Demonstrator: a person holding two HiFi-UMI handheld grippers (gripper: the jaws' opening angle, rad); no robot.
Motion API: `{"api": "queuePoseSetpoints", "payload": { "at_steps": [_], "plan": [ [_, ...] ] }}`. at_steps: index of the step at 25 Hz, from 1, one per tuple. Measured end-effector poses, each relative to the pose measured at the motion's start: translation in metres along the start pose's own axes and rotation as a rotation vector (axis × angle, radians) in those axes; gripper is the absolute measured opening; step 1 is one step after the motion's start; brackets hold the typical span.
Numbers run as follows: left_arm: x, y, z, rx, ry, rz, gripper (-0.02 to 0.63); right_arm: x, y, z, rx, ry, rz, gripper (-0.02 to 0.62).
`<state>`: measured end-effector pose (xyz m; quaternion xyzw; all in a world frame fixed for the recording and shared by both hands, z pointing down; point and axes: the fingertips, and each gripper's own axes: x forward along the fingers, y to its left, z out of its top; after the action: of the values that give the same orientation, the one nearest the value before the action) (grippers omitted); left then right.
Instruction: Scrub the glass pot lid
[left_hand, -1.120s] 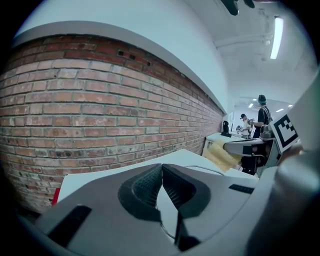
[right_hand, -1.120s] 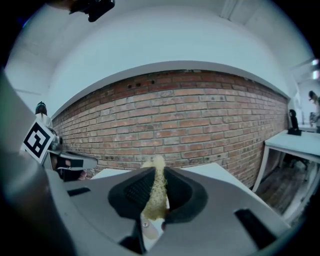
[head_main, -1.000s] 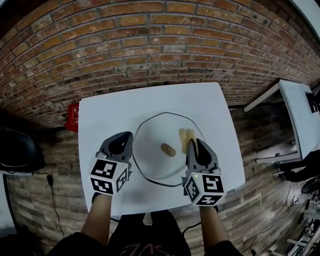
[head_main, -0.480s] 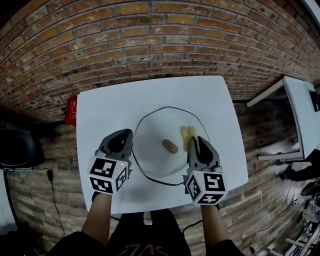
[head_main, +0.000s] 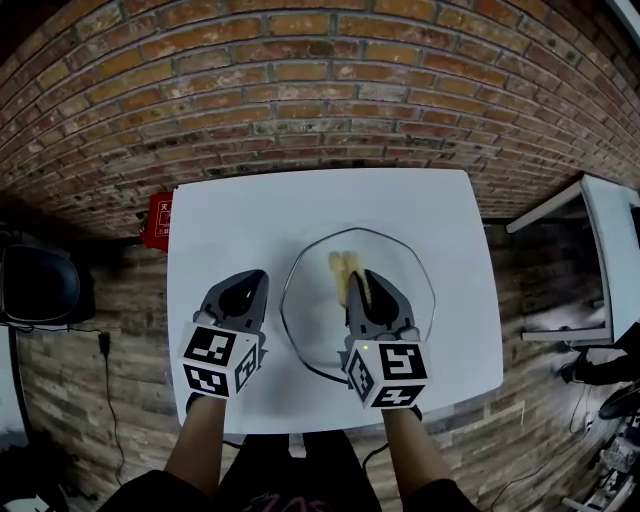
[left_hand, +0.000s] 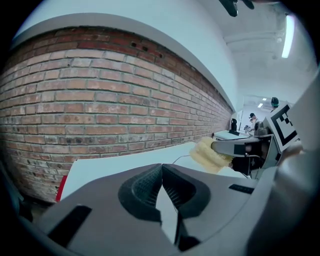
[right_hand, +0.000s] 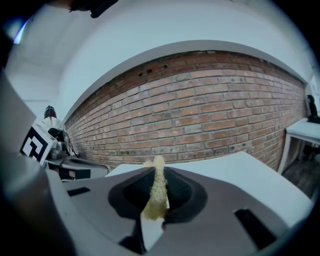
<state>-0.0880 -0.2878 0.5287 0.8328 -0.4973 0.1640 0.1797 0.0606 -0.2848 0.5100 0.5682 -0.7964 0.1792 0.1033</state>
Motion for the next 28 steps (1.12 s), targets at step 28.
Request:
{"api": "queuePoseSetpoints", "payload": {
  "at_steps": [28],
  "plan": [
    [0.022, 0.002, 0.003, 0.007, 0.012, -0.006, 0.009, 0.029, -0.073, -0.041, -0.026, 0.231, -0.132, 0.058]
  ]
}}
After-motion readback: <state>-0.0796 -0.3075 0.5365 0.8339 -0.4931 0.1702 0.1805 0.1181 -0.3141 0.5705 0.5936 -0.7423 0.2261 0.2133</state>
